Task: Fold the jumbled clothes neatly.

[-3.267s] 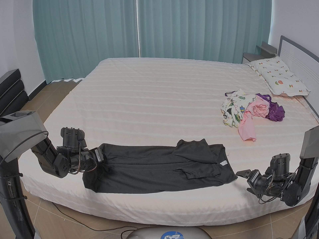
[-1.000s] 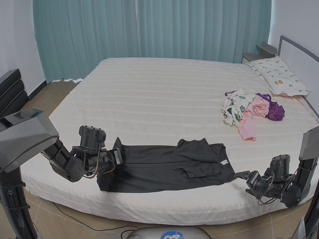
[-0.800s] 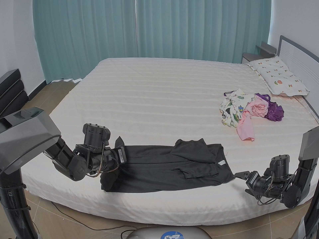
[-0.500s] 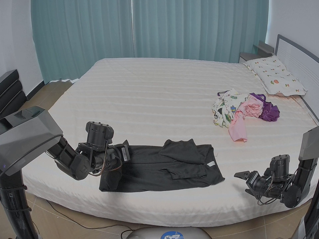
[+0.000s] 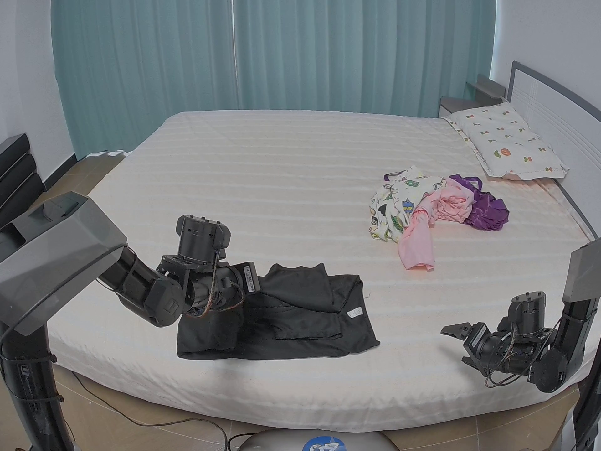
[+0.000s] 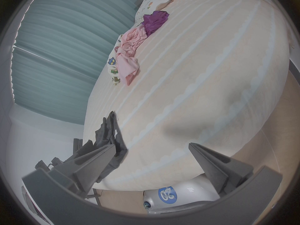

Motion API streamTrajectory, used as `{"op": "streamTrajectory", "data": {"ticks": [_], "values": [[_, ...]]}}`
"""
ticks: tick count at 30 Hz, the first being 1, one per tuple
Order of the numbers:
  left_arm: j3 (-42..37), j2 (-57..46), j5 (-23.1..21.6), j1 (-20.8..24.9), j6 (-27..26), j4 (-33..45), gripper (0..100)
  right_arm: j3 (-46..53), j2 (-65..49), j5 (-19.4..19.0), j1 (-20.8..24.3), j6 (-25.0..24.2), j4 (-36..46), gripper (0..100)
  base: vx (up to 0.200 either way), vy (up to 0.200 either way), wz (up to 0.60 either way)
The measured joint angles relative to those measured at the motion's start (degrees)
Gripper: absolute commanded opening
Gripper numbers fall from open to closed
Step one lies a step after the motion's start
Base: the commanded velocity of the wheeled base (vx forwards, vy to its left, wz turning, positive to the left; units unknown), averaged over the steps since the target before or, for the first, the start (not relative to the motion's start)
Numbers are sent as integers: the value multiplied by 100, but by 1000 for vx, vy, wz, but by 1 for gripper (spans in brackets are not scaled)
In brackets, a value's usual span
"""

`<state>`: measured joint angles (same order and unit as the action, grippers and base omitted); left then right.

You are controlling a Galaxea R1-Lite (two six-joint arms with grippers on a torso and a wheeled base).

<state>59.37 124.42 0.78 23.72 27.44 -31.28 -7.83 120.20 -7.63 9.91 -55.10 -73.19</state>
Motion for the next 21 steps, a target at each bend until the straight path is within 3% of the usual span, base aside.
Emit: {"op": "streamTrajectory", "data": {"ticks": [8, 21], "values": [[413, 276, 52, 146, 39, 107, 0, 2, 0, 2, 9, 1, 1, 100, 0, -200, 0], [992, 730, 272, 367, 338, 107, 0, -7, 26, 6, 4, 9, 0, 100, 0, 0, 0]]}}
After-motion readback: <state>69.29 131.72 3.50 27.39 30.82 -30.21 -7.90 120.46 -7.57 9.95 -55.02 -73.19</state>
